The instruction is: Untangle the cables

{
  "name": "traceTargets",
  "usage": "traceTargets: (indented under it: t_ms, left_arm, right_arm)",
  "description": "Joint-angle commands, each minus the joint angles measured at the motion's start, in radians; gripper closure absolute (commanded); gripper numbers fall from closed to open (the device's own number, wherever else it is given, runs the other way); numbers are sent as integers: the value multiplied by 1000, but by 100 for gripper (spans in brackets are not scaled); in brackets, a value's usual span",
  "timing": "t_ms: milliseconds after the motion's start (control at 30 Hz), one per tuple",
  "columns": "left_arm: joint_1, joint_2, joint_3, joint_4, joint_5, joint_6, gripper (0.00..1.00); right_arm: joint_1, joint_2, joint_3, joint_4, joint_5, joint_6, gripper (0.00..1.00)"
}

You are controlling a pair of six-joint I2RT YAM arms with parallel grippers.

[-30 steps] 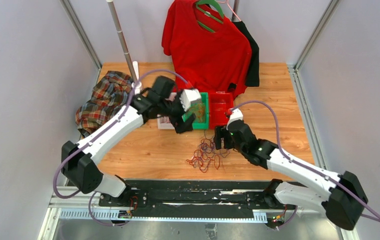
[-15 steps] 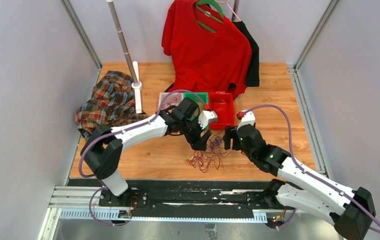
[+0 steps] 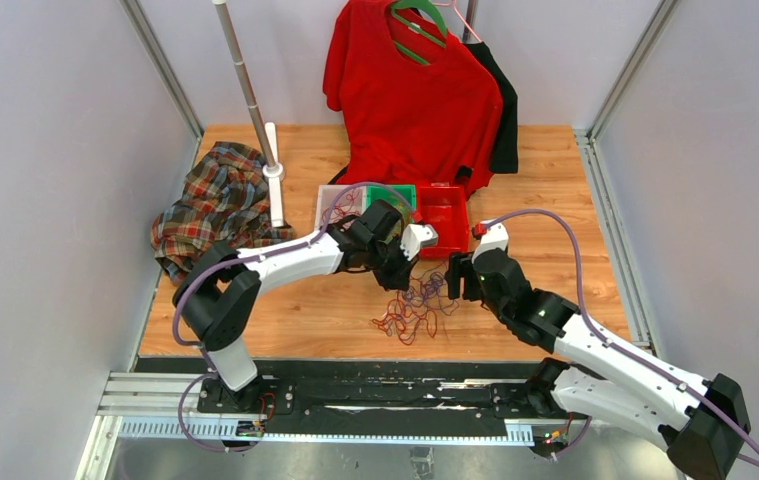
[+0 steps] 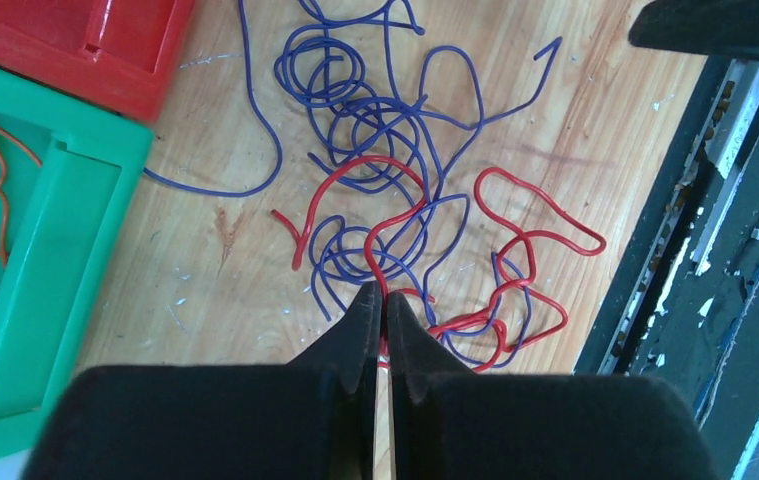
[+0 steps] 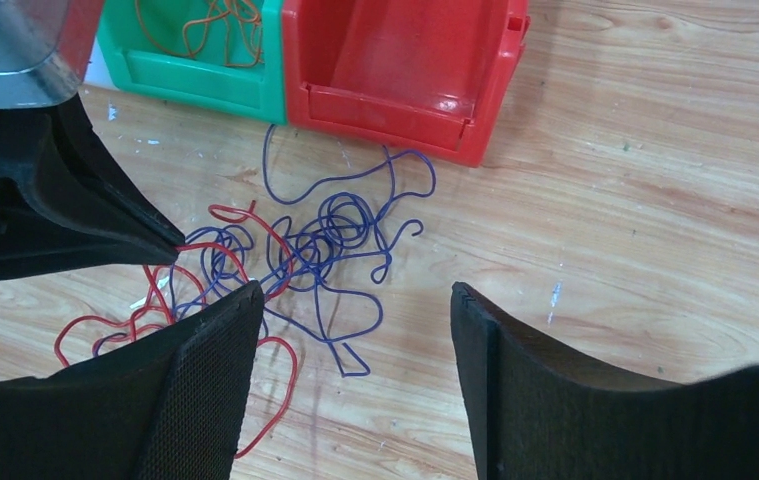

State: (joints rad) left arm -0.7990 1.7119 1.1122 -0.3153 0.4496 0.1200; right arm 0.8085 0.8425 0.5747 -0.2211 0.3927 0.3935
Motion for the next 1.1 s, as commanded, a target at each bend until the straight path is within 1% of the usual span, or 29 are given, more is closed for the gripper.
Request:
traceTargets:
  t_ms: [0,100,200,333,433,567,800,1000,1067]
  left_arm:
    - [-6,-60,5,-22,15,30,98]
    - [-6,-117,6,-67,12,59,99]
    - [-6,-181,34,-143,29,91,99]
    - [-5,-263,122,-302,87,164,99]
    - [-5,-297,197,-427,122,203,99]
    - [-5,-328,263,-534,153,222,99]
    - [-5,-381,357,-617,155,248,99]
    - [-5,-382,465,-686,196,263,99]
    - [-5,-387,496,-701,211,267,99]
  right_arm:
    - [-9,-10,-25,60,-39,-40,30]
    - [-8,-15,-32,98,-77,-65,29]
    - [-9,-23,-43,172,-184,-129,26]
    - [-8,-29,-41,272,-369,-198,21]
    - [-6,-53,-40,357,-484,-213,21]
    - [3,-65,-41,464,-570,-211,20]
    - [49,15,22,511,-595,-244,20]
    - [105,103,49,588,-542,-263,20]
    - [130,128,61,611,-497,-274,20]
